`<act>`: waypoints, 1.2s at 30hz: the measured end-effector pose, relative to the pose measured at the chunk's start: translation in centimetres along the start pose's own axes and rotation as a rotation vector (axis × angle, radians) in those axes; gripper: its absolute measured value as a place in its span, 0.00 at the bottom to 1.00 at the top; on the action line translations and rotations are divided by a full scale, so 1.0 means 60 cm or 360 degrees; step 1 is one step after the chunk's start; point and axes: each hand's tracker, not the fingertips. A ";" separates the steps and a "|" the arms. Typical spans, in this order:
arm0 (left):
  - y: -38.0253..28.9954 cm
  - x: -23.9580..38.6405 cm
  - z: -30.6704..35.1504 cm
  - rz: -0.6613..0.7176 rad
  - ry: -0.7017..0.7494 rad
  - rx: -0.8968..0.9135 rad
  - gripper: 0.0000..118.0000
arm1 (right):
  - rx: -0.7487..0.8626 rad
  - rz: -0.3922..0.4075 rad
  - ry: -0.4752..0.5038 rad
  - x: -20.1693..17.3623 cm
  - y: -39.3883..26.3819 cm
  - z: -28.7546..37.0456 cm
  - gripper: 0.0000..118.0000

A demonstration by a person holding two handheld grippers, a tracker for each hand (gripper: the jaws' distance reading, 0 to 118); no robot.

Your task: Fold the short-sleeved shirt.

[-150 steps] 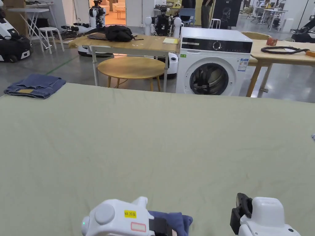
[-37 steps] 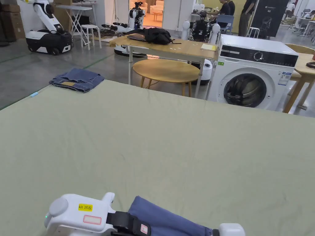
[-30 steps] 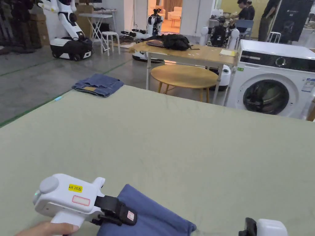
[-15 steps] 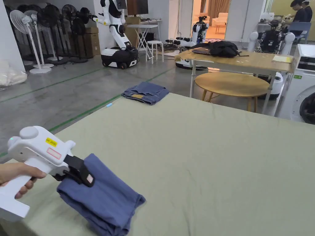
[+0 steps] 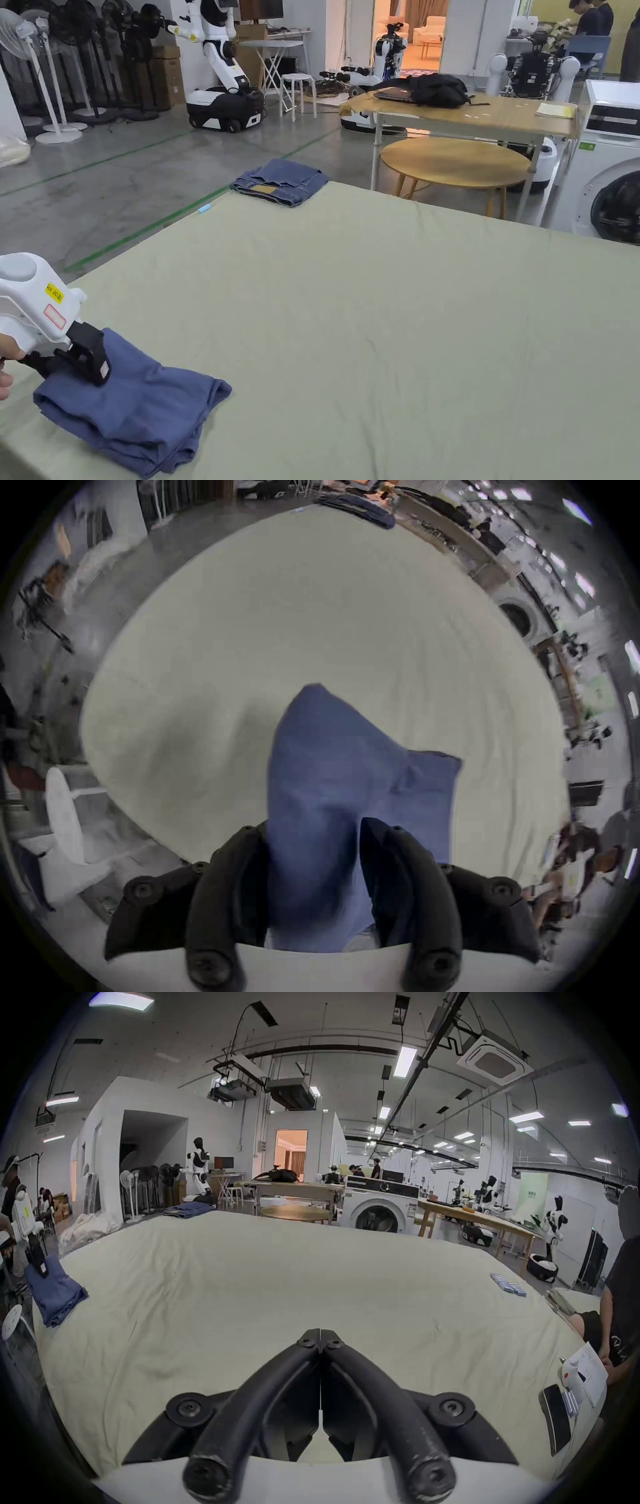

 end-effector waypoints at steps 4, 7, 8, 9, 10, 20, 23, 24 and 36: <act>-0.013 0.007 0.028 -0.0065 0.0137 0.0085 0.35 | -0.0009 -0.0009 0.0003 0.001 -0.001 0.000 0.00; -0.024 0.012 0.059 -0.0091 0.0201 0.0196 0.35 | -0.0016 -0.0011 0.0005 0.001 -0.003 0.000 0.00; -0.028 0.015 0.067 -0.0095 0.0215 0.0239 0.35 | -0.0017 -0.0011 0.0009 0.001 -0.004 0.001 0.00; -0.033 0.021 0.075 -0.0102 0.0201 0.0282 0.35 | -0.0018 -0.0011 0.0008 0.001 -0.005 0.001 0.00; -0.044 0.036 0.079 -0.0111 0.0187 0.0369 0.35 | -0.0019 -0.0011 0.0011 0.001 -0.007 0.001 0.00; -0.149 0.252 -0.022 -0.0358 -0.0505 0.0740 0.35 | -0.0018 -0.0121 -0.0013 0.019 -0.011 -0.007 0.00; -0.174 0.345 -0.048 -0.0409 -0.0591 0.0829 0.35 | -0.0006 -0.0129 -0.0033 0.030 -0.001 -0.007 0.00; -0.182 0.382 -0.055 -0.0431 -0.0596 0.0892 0.35 | 0.0004 -0.0138 -0.0045 0.035 0.004 -0.006 0.00; -0.286 0.718 -0.051 -0.1528 0.0593 0.1659 0.19 | 0.0161 -0.0168 -0.0164 0.061 0.062 0.005 0.00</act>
